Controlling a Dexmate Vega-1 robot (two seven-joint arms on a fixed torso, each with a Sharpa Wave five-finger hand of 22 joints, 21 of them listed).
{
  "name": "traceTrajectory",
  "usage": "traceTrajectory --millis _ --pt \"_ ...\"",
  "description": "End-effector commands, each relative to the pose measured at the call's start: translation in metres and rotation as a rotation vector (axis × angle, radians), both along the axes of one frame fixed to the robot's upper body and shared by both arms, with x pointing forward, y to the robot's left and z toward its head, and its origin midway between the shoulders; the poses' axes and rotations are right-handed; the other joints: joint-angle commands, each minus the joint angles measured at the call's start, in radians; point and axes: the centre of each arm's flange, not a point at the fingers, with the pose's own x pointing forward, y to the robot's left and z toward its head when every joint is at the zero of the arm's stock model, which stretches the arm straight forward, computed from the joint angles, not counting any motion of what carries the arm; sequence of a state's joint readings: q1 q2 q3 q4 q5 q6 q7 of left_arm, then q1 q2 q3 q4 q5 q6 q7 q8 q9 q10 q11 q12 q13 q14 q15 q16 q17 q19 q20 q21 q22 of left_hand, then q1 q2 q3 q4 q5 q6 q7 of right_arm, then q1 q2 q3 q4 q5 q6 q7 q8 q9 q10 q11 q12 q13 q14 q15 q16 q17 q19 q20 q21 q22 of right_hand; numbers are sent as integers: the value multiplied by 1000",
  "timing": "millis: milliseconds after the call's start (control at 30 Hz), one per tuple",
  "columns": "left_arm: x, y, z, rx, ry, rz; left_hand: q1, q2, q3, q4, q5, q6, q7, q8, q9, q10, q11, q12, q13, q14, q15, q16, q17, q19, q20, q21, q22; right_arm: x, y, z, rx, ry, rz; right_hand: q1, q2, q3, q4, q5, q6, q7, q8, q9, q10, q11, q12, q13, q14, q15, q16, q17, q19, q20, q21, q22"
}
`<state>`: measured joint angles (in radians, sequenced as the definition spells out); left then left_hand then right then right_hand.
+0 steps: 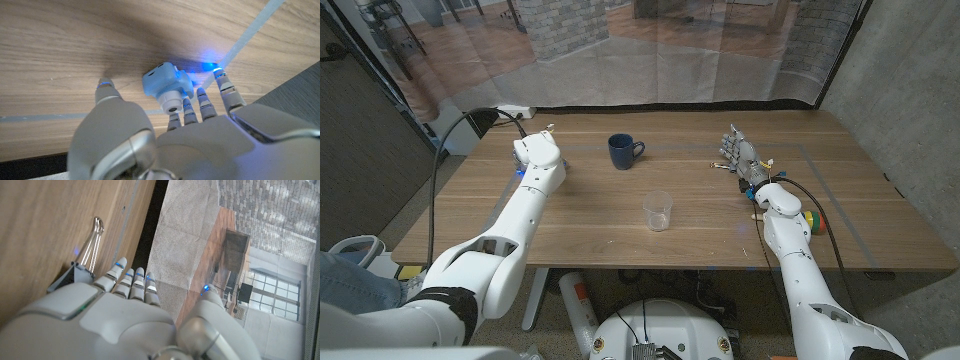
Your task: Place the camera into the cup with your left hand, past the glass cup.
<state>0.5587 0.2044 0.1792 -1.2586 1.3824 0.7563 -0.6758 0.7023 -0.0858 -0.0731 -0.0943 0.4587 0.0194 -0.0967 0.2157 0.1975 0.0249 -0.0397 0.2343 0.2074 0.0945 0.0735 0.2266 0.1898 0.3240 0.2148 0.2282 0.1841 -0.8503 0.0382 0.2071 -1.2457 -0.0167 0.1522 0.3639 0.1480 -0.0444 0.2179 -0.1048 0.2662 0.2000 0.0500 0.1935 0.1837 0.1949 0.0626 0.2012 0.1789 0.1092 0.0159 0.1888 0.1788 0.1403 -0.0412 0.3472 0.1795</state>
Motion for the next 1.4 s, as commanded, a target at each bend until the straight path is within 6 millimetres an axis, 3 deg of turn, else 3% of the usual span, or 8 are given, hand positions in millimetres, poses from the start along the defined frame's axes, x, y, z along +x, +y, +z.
traceTrajectory --millis 33,233,467,633,733,1000,1100,1400 --pt "2 -6 -4 6 19 22 57 31 15 -19 5 34 -6 16 7 36 -14 16 6 57 -18 18 9 82 0 26 8 -1 -1 0 -2 -5 6 0 11 -3 0 4 5 -8 2 4 9 3 7 3 8 3 3 6 9 -17 -7 1" --pt "-2 -8 -8 16 4 53 138 79 48 -41 -6 62 -8 22 8 67 -34 27 12 98 -37 26 17 153 -1 43 8 -2 -1 0 -7 -9 13 0 11 -4 0 4 5 -8 2 4 8 2 7 3 9 2 4 6 11 -17 -9 1" --pt "-7 -12 -11 35 -48 106 317 149 120 -70 -78 176 -9 57 13 161 -59 57 29 206 -65 47 30 279 -3 69 6 -3 -1 2 -10 -14 22 1 11 -5 -1 4 5 -10 2 4 10 -1 7 3 12 2 4 6 15 -16 -10 1" --pt "-9 -15 -12 51 -108 129 452 198 186 -70 -186 293 -2 95 19 264 -64 89 48 308 -87 75 52 397 -7 103 6 -4 -2 4 -17 -21 26 1 10 -6 -1 4 4 -10 1 4 12 -2 8 3 13 1 4 6 19 -16 -11 1" --pt "-9 -18 -13 66 -148 151 505 214 217 -67 -231 387 1 130 24 331 -83 109 59 380 -116 98 66 438 -32 116 6 -4 -3 5 -21 -24 27 1 10 -6 -1 5 5 -10 2 4 12 -3 8 3 15 0 5 6 20 -17 -12 1" --pt "-6 -23 -14 89 -220 172 581 227 271 -63 -257 556 22 190 23 497 -113 156 83 510 -165 134 89 498 -102 147 10 -4 -6 4 -17 -21 24 1 10 -8 -1 5 5 -11 1 4 14 -1 8 3 17 -1 5 6 24 -16 -14 1" --pt "-5 -23 -15 88 -219 178 602 227 287 -65 -258 596 22 203 21 535 -87 164 91 553 -181 145 94 516 -123 158 10 -3 -7 4 -18 -20 24 0 10 -8 -1 5 5 -10 2 4 13 -1 8 3 17 0 5 6 25 -15 -14 1" --pt "-5 -22 -17 73 -215 174 631 226 309 -66 -259 642 26 215 17 579 -87 172 103 597 -188 154 103 531 -150 171 10 -2 -6 4 -21 -14 26 1 10 -9 -1 5 5 -11 2 4 13 -2 7 3 18 0 5 6 27 -15 -17 2"
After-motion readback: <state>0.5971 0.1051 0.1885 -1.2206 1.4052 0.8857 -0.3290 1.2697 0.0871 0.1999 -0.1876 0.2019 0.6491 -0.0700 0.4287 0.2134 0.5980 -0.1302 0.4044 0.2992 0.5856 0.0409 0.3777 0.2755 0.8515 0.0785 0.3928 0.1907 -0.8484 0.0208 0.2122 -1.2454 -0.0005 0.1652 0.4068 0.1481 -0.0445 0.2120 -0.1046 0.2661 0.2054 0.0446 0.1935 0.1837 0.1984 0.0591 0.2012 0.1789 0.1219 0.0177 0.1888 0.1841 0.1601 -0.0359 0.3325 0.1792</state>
